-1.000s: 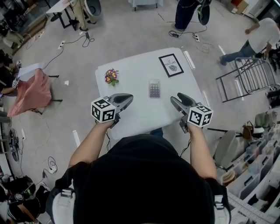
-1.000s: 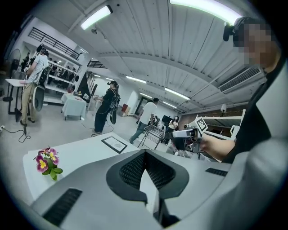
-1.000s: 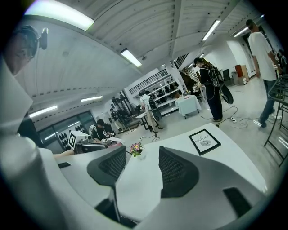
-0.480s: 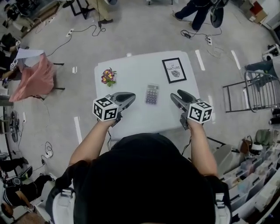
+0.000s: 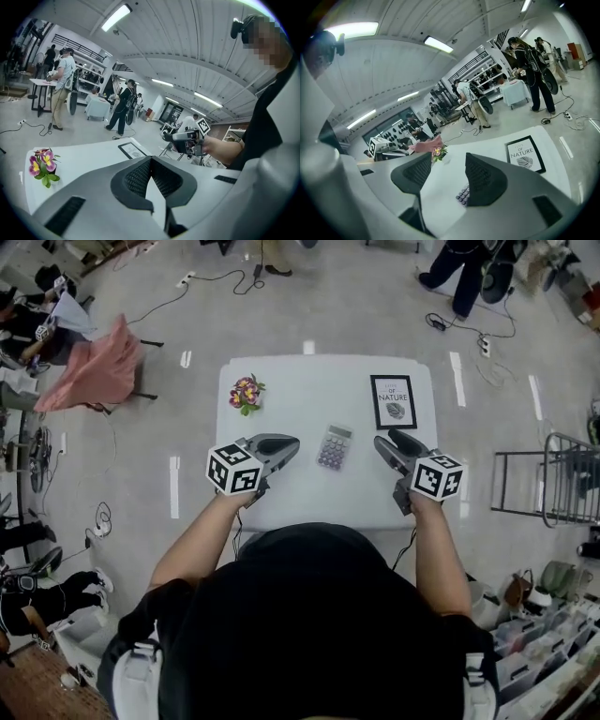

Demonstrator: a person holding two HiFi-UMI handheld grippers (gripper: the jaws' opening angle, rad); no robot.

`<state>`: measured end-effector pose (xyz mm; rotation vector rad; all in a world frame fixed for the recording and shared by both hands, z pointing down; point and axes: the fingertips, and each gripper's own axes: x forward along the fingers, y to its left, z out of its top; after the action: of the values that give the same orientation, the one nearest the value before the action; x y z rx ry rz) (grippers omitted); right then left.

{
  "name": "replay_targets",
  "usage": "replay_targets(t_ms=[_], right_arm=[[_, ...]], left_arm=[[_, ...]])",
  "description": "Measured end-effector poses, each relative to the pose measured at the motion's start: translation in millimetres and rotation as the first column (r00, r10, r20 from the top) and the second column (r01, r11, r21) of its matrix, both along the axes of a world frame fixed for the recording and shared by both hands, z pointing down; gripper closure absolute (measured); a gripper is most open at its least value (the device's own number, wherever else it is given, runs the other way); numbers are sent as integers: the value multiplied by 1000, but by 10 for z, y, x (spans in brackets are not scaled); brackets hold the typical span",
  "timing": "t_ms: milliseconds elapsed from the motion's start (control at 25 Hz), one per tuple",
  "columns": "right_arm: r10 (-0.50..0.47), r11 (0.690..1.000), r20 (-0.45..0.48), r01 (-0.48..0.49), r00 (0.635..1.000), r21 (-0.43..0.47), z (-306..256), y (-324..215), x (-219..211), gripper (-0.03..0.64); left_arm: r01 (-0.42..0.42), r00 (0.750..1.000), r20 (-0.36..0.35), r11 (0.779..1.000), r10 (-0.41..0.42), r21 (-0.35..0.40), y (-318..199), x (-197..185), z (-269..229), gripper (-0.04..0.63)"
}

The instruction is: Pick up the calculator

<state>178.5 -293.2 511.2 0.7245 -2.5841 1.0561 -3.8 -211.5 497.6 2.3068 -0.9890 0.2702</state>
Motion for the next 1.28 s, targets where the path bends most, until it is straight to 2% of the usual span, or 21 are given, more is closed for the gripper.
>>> replay_targets(t_ms=[360,680,1080,1280], right_arm=[[-84,995,-6,83,996,-56,254,-299,-231,377],[-135,983,-31,130,990,-130,635,-511,-351,377],[-225,959,-74,207,972,-191,1203,-714,-424,376],[-263,945,-108,234,959,-229,1542,-753,-437,377]], left_arm=[[84,996,2,995,-84,-48,-115,-152,216,577],[159,987,-12,981,-162,-113,-188,-227,576,577],[201,979,13,960,-202,-197,-116,-141,1091,577],[163,986,9,957,-166,-239,-39,39,1354,577]])
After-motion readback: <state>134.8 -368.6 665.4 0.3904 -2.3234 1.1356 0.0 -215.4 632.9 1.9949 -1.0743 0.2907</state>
